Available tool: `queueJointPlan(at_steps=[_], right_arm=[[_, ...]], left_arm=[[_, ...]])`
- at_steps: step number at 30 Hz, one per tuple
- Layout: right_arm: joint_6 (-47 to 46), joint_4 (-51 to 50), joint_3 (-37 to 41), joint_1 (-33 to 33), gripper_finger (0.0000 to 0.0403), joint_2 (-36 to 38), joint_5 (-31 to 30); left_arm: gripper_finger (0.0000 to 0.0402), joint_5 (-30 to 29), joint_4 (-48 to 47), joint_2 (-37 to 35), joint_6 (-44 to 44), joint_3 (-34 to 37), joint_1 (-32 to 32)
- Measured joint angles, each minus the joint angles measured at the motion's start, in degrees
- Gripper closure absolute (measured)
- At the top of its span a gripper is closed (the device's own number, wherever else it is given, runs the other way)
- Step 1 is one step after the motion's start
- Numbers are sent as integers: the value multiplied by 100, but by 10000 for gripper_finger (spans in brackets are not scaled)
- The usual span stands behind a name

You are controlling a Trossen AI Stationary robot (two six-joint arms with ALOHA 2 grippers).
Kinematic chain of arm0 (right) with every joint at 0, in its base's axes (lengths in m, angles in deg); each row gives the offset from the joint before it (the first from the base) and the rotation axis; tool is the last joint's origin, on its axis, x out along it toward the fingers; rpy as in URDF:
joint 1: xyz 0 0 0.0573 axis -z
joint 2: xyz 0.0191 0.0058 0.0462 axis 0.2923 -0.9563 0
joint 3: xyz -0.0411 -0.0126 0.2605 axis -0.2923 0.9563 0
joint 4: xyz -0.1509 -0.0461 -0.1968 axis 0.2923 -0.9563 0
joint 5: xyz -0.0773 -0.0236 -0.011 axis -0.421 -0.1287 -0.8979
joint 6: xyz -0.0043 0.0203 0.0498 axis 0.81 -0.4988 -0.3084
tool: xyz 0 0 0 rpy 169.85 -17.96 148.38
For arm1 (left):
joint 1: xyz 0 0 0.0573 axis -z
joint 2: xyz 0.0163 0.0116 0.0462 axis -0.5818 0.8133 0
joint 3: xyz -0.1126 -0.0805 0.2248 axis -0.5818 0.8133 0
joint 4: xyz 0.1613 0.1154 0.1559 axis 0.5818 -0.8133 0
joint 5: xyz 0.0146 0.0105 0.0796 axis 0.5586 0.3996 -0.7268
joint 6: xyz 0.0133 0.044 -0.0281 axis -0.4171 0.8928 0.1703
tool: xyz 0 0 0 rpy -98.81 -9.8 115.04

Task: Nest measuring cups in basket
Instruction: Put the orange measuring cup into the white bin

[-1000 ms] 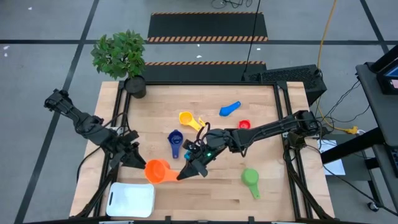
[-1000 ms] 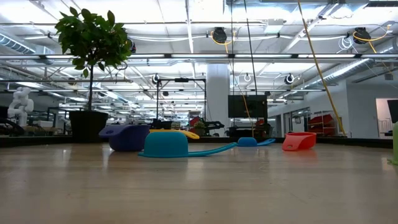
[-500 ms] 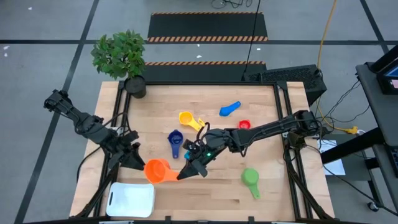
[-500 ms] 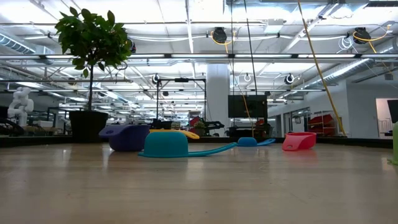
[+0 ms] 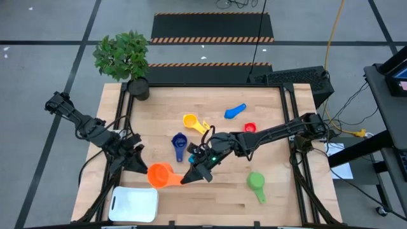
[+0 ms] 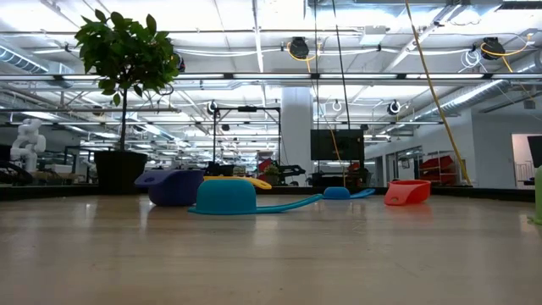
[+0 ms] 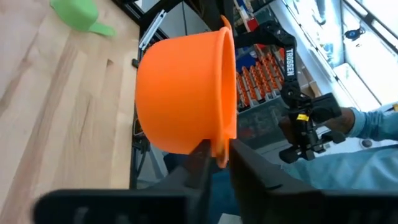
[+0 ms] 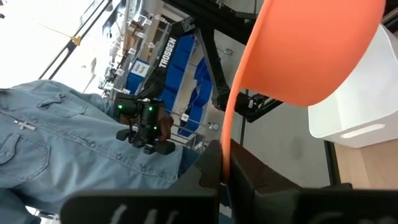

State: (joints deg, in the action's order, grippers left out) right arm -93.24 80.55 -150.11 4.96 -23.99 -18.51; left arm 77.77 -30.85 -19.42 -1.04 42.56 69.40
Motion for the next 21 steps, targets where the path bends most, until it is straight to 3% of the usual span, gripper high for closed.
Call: queueJointPlan(at_steps=[2,9,13,21], right_arm=[[6,-10,0,0,403,0,2],[-8,-4,0,-4,390,7,-343],[-91,-21,-2,20,356,0,-770],[-215,-140,-2,-15,287,0,-1031]], left_arm=[[387,20,6,-1,66,0,3],[393,36,-28,-15,129,0,5],[394,-58,-245,-114,100,-4,105],[396,-80,-1092,-554,-155,-4,673]])
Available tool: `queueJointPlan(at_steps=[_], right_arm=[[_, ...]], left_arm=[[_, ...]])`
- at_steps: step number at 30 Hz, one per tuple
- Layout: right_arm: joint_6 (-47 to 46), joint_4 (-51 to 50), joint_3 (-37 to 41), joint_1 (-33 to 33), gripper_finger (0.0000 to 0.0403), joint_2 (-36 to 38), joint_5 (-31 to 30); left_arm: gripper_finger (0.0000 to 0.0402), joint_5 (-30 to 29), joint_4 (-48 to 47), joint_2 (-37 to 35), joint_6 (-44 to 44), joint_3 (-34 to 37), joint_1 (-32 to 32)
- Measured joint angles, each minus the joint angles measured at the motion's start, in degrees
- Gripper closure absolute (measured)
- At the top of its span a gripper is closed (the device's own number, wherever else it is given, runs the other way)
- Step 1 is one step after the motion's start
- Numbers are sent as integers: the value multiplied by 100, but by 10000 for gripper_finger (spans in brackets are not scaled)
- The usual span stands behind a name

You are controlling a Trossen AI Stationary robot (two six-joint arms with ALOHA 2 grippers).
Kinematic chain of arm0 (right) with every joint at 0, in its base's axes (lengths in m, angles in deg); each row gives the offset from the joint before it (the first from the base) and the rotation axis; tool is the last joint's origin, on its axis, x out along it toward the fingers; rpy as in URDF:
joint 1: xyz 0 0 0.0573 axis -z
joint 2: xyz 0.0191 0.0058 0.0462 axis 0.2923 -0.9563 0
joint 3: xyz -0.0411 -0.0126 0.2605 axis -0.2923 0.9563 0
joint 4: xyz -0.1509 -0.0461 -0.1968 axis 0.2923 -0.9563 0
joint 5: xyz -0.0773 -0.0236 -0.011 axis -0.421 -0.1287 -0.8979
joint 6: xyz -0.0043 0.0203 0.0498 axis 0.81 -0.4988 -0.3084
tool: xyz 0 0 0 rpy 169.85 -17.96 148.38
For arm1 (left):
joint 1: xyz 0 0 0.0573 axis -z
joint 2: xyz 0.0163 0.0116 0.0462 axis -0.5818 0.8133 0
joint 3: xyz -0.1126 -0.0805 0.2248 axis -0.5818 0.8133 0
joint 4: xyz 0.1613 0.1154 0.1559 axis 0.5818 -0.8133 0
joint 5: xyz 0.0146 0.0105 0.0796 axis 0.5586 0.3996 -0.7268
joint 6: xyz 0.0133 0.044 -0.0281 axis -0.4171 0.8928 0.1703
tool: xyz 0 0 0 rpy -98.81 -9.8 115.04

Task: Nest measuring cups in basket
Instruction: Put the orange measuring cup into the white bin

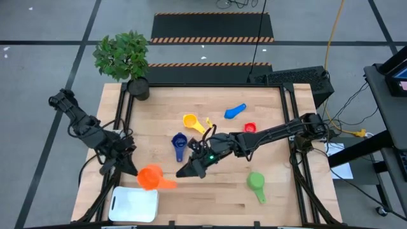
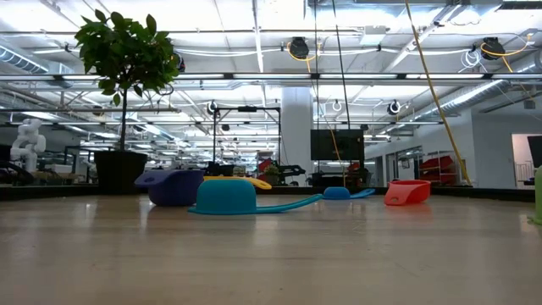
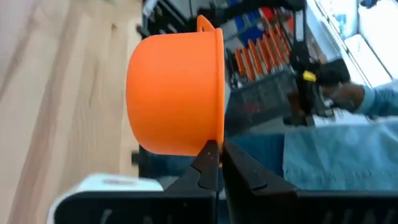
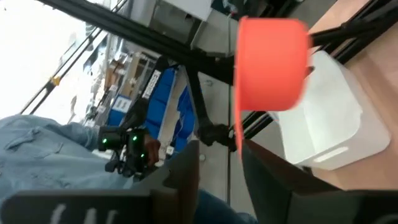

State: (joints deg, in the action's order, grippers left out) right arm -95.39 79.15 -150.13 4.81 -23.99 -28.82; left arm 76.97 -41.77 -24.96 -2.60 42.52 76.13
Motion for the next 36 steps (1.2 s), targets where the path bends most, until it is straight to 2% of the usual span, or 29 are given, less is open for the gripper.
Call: queueJointPlan(at_steps=[8,17,21,31,36], right_arm=[[78,-484,-2,-16,264,0,-503],[192,-731,-2,-85,264,0,-708],[221,-722,-2,-150,264,0,-814],[224,-729,-2,-251,264,0,-814],[262,-847,0,-256,264,0,-839]], left_arm=[[396,-144,-902,-43,-843,0,876],[396,-651,-1031,205,-1851,0,2115],[397,-1281,-1292,342,-2613,2,2671],[397,-2942,-1232,957,-4185,73,4160],[392,-3432,-497,1256,-4912,475,4752]])
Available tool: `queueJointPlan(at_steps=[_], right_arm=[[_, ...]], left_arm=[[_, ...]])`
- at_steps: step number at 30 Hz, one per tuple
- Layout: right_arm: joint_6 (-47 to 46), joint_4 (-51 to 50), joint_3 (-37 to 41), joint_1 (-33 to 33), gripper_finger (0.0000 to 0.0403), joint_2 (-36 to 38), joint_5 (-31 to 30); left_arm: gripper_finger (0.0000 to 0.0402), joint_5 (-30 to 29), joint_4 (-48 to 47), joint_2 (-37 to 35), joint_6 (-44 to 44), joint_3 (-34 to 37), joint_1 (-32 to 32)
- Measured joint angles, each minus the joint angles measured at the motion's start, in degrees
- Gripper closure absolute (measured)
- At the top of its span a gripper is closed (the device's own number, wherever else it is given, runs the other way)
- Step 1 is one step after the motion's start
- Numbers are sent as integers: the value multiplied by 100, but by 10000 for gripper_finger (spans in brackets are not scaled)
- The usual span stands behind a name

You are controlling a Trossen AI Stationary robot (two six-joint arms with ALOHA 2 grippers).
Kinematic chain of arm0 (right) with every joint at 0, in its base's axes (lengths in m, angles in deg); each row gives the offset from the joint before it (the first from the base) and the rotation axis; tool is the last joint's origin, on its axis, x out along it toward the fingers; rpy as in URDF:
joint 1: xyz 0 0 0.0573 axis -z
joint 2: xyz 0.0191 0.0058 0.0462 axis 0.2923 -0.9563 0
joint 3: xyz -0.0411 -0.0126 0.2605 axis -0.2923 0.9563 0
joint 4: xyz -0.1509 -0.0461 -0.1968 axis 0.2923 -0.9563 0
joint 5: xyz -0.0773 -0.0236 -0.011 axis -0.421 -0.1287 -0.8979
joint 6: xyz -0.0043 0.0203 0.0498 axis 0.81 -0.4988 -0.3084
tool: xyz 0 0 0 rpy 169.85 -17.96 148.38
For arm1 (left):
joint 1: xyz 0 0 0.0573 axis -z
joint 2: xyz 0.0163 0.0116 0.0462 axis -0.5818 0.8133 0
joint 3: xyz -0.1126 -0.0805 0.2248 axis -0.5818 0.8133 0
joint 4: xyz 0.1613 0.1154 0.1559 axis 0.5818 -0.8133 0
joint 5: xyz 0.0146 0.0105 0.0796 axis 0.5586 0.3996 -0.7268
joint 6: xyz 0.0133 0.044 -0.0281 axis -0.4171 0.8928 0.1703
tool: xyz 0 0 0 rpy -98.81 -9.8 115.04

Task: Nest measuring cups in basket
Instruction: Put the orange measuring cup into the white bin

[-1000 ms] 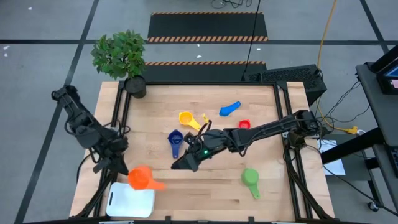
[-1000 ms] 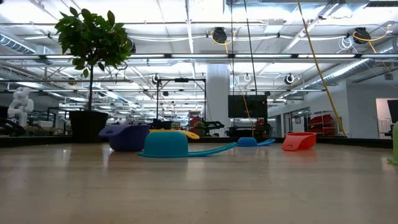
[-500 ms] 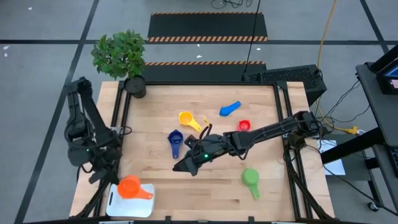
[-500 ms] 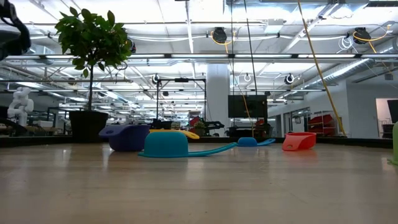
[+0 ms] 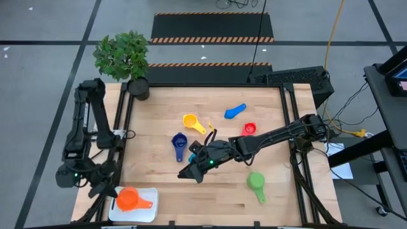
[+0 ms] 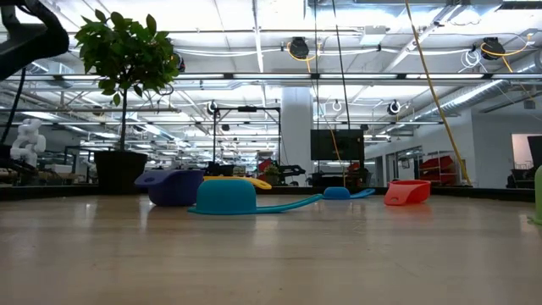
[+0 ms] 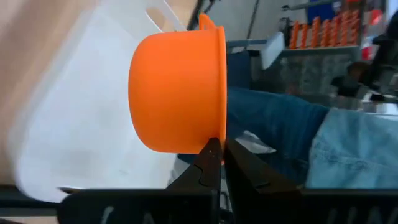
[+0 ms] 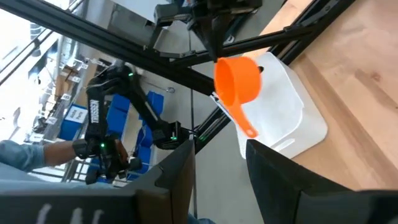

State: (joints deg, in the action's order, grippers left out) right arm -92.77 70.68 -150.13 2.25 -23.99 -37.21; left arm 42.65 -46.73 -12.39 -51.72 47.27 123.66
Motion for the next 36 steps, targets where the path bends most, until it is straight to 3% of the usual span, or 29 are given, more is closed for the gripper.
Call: queueJointPlan(at_steps=[4,17,32,36], right_arm=[[17,-82,0,0,264,0,-113],[-2,-188,0,-28,264,0,-110],[-5,-193,0,-74,264,0,-110],[-48,-184,0,-74,264,0,-110]], left_arm=[[396,-336,615,191,-193,308,239],[391,-353,1702,865,-712,978,268],[397,-367,1114,952,-721,1046,275],[381,-367,1070,952,-767,1044,273]])
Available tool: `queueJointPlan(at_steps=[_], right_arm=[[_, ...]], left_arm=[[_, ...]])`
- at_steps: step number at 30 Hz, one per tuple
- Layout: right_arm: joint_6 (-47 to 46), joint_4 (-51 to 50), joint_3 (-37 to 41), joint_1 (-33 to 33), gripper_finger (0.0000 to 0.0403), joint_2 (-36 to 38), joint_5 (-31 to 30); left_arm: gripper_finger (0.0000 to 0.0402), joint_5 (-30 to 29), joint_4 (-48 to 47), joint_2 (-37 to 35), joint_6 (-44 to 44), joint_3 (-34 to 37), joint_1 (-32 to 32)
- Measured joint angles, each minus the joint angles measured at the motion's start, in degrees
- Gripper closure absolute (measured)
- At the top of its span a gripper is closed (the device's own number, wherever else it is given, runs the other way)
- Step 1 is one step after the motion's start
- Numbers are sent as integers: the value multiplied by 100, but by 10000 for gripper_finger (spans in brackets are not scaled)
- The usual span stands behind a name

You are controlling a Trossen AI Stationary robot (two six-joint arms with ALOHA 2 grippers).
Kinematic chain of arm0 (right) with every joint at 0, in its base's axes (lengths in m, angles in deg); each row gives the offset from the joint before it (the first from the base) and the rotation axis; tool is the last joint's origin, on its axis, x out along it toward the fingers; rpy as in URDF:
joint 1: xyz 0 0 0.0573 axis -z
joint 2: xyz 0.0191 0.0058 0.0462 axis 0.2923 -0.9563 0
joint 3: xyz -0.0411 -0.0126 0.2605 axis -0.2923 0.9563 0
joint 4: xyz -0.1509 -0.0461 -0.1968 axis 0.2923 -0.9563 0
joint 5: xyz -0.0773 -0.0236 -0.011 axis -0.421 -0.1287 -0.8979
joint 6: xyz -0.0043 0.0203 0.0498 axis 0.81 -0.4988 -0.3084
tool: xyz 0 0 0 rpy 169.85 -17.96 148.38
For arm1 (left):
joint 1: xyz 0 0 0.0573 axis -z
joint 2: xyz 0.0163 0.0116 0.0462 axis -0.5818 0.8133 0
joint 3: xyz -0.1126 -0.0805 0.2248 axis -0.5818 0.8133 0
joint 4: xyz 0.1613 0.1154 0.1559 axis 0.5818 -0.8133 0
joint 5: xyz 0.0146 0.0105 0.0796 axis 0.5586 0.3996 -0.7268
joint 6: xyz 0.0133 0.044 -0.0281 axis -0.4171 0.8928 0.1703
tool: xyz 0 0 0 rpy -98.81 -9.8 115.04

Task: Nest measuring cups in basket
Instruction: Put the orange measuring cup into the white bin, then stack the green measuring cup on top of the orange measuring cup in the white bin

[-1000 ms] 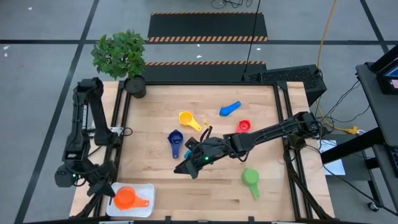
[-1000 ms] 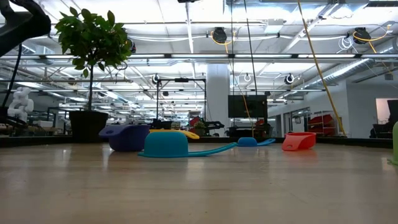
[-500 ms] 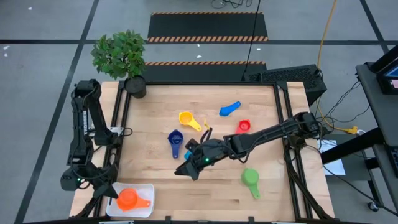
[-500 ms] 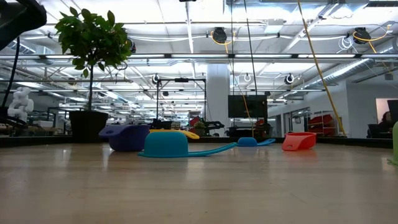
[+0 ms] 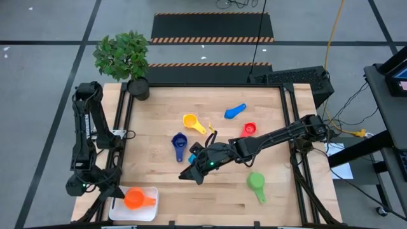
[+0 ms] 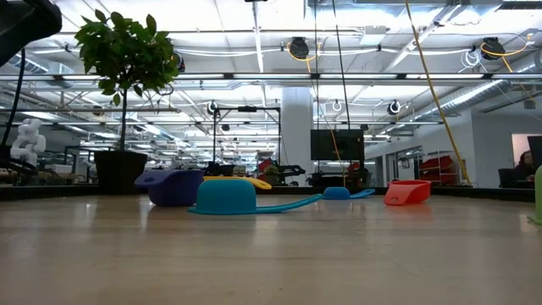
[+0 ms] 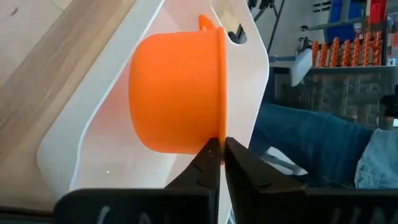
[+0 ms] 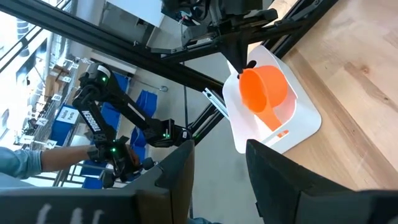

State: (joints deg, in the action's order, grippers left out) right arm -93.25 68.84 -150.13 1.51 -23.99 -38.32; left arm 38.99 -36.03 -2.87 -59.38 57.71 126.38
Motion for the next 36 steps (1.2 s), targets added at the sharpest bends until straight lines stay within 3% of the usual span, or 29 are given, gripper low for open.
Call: queueJointPlan(at_steps=[21,27,36], right_arm=[[-3,9,0,0,264,0,-25],[20,12,0,1,264,0,-288],[-77,15,2,-17,264,0,-925]], left_arm=[[326,227,-140,-76,-123,-13,-17],[325,619,-156,-545,-146,-10,-102],[325,437,-299,-1100,460,-10,-490]])
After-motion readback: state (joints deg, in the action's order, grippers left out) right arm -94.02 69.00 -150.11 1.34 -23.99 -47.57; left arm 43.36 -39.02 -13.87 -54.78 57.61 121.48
